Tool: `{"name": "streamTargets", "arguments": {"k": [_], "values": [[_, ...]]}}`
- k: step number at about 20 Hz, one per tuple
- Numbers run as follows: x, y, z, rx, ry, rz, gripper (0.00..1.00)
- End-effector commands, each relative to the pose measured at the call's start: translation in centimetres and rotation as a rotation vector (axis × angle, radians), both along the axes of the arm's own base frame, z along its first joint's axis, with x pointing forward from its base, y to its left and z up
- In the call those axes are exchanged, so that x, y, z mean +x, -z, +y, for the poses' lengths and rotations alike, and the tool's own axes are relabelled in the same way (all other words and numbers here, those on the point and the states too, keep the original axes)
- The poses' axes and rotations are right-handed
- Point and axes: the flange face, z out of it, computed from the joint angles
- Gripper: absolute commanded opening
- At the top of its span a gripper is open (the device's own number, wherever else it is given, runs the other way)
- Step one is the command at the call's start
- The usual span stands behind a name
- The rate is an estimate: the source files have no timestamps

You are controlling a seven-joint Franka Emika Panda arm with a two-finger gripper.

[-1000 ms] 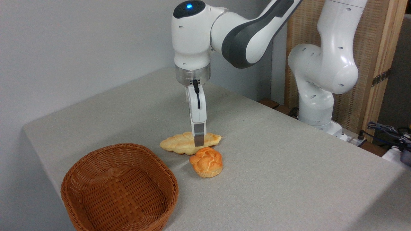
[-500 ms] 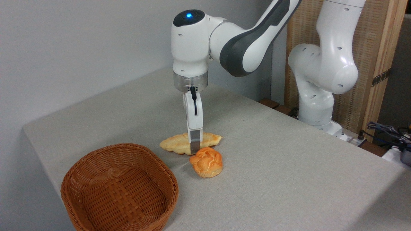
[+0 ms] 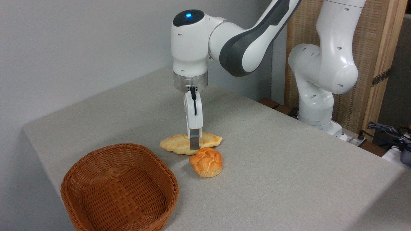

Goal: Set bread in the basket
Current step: 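Lift the loaf and carry it toward the woven basket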

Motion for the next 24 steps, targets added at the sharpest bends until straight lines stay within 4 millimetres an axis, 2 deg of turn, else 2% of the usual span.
{"name": "streamTargets", "arguments": {"k": [1, 4, 5, 7, 10, 12, 14, 19, 21, 24], "values": [[-0.3, 0.3, 0.3, 0.005, 0.021, -0.010, 0.42], [-0.9, -0.6, -0.5, 0.002, 0.029, 0.033, 0.43], [-0.5, -1.8, 0.1, -0.006, 0.019, 0.049, 0.43], [0.4, -5.0, 1.1, -0.031, 0.016, 0.085, 0.45], [2.4, -9.5, 3.9, -0.091, -0.052, 0.071, 0.46], [3.5, -11.2, 4.2, -0.126, -0.126, 0.056, 0.46], [6.0, -12.4, 4.0, -0.154, -0.224, 0.054, 0.45], [14.3, -13.2, 3.3, -0.228, -0.480, 0.068, 0.46], [16.2, -12.5, 3.0, -0.227, -0.539, 0.070, 0.49], [17.5, -12.2, 2.8, -0.230, -0.555, 0.010, 0.55]]}}
